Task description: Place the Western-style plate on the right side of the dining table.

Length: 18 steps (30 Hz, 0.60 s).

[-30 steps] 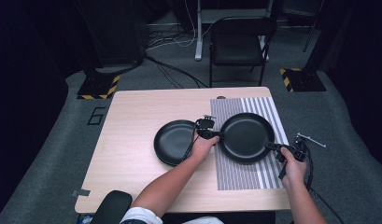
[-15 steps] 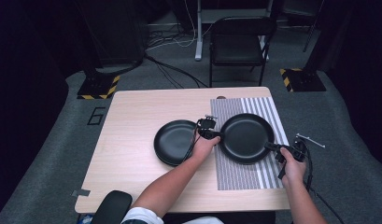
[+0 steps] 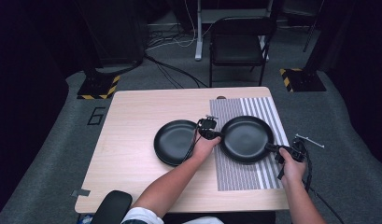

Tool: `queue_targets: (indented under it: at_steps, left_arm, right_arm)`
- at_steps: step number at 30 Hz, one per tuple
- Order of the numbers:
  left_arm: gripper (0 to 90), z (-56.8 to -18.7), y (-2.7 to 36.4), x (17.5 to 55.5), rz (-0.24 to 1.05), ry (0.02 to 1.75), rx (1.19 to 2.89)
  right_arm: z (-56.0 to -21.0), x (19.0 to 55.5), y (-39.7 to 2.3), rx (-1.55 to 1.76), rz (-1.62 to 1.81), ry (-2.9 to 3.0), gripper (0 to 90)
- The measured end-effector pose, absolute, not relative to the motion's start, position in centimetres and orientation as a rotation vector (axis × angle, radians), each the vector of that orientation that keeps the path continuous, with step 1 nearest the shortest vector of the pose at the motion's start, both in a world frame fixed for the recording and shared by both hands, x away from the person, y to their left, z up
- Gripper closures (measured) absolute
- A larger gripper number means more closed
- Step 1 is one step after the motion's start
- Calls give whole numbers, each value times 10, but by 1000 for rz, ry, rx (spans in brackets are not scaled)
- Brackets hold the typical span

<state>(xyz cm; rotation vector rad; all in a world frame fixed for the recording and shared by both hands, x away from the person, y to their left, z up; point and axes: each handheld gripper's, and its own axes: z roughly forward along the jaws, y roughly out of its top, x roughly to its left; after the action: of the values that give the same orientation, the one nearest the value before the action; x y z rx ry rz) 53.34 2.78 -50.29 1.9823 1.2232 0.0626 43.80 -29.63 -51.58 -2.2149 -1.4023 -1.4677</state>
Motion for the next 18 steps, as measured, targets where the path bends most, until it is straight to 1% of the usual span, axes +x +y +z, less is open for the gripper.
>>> queue_targets:
  at_steps: [3,18]
  left_arm:
    - [701,-502,28,533,64,1216,1970]
    - [691,-502,29,534,40,1206,1966]
  right_arm:
    - [-519,439,-297,-2241,-1469,-1442,777]
    - [-523,439,-296,-2275,-1433,-1483,780]
